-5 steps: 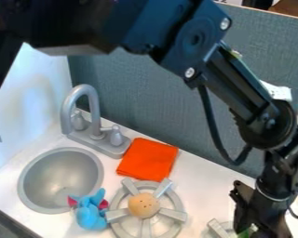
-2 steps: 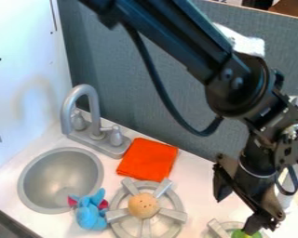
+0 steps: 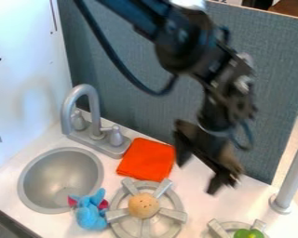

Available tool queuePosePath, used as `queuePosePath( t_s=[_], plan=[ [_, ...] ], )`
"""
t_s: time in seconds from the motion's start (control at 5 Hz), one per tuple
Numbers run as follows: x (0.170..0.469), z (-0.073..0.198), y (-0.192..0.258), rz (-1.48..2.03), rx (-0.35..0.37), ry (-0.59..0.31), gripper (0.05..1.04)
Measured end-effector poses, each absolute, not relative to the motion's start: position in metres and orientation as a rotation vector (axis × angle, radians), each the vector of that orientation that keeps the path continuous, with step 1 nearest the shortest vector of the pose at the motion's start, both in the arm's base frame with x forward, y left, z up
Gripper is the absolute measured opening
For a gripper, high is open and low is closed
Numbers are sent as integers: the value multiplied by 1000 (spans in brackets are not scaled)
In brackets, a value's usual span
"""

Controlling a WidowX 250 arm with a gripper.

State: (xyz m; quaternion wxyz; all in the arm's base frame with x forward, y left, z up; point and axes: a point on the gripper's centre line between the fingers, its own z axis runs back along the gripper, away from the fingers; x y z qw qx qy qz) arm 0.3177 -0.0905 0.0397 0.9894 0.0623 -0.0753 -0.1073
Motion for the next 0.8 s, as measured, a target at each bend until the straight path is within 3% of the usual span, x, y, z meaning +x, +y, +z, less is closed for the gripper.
queuePosePath(
  t_s=[0.2, 0.4, 0.6, 0.8],
  plan=[
    [341, 39, -39, -19, 151, -104, 1001],
    [354, 37, 10, 108, 127, -74, 1001],
    [356, 36, 45, 167, 142, -50, 1001],
    [356, 34, 54, 77, 110, -60, 1001]
  ],
)
